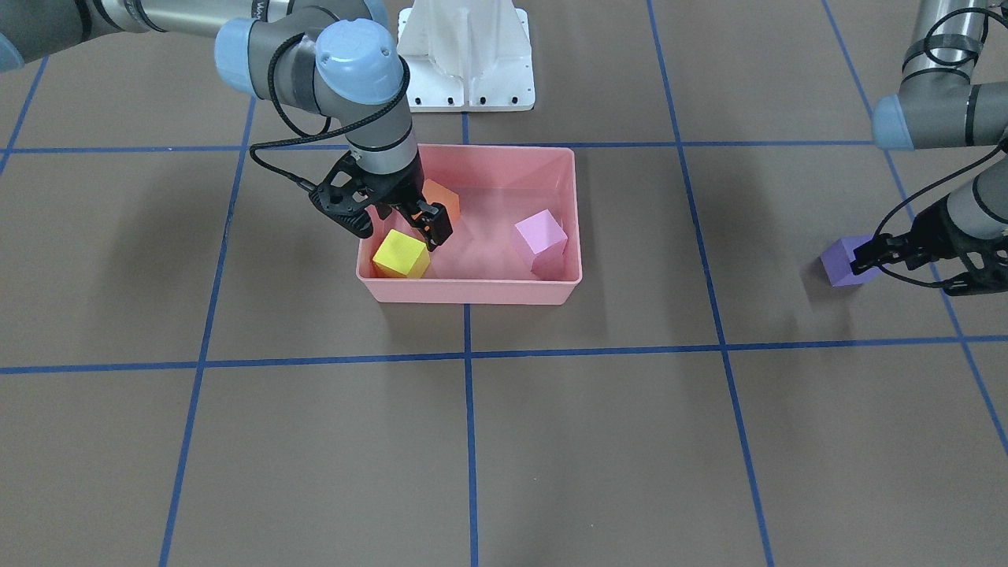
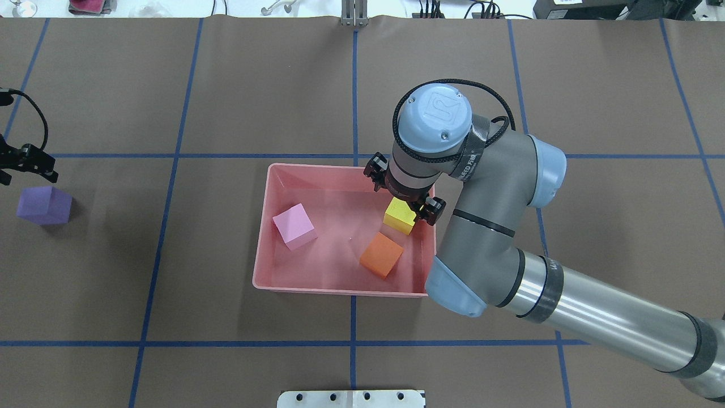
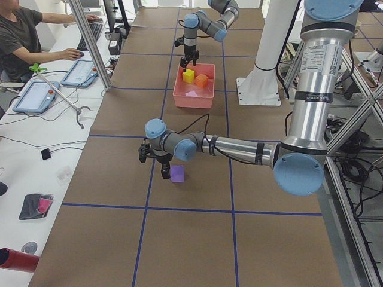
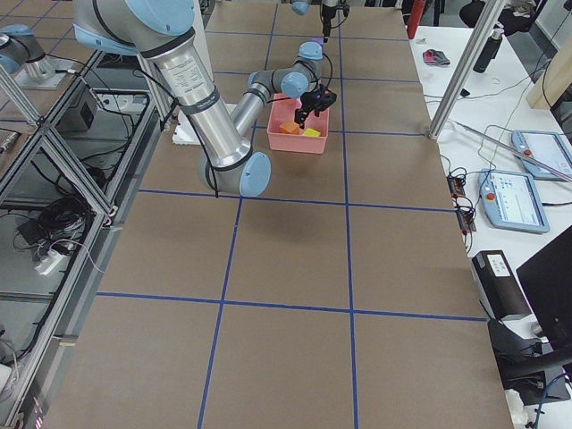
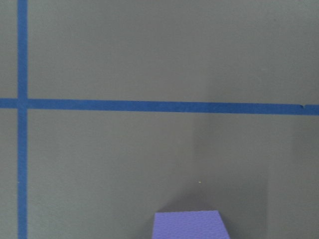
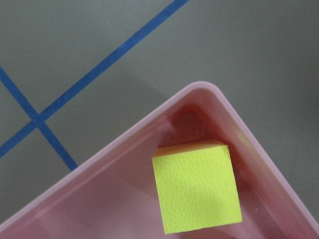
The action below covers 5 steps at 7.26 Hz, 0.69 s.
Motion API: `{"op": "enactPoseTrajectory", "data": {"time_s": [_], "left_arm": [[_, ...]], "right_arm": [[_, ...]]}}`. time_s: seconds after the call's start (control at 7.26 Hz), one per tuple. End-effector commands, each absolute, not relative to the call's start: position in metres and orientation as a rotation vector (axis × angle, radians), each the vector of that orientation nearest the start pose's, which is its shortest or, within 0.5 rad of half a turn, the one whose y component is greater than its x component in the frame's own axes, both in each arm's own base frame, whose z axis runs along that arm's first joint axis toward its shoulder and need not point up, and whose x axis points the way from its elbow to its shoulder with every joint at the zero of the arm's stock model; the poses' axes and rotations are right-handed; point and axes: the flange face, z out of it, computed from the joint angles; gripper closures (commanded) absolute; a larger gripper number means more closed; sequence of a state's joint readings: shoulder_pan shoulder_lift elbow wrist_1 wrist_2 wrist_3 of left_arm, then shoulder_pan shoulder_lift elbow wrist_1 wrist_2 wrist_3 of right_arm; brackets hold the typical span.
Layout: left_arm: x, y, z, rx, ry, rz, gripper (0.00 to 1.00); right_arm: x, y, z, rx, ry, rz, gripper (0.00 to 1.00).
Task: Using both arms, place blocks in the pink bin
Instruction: 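Carry the yellow cube into the bin and release it with the right gripper, then grasp the purple cube with the left gripper while the right gripper withdraws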
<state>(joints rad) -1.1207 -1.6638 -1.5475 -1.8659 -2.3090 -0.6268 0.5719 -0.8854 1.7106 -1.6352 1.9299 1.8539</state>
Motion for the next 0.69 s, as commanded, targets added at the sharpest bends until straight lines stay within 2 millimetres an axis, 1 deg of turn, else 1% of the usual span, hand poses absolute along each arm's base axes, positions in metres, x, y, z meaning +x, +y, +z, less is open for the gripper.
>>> {"op": "enactPoseTrajectory", "data": {"time_s": [0.0, 0.14, 0.28, 0.41, 0.55], "left_arm": [[0.204, -0.515, 0.594, -0.098, 0.804, -0.017, 0.01], [0.204, -0.506, 0.604, -0.114, 0.794, -0.012, 0.01], [0.204, -0.505, 0.606, -0.114, 0.792, -0.009, 0.01], [0.204, -0.506, 0.600, -0.112, 0.798, -0.009, 0.01], [0.204, -0.505, 0.591, -0.103, 0.808, -0.003, 0.01]], "right_arm": [[-0.490, -0.451, 0.213, -0.224, -0.814, 0.664, 0.00], [-0.489, -0.451, 0.213, -0.224, -0.815, 0.665, 0.00], [-0.489, -0.451, 0.215, -0.224, -0.812, 0.666, 0.00], [-0.489, -0.451, 0.215, -0.224, -0.812, 0.666, 0.00], [-0.489, -0.451, 0.216, -0.225, -0.810, 0.667, 0.00]]}}
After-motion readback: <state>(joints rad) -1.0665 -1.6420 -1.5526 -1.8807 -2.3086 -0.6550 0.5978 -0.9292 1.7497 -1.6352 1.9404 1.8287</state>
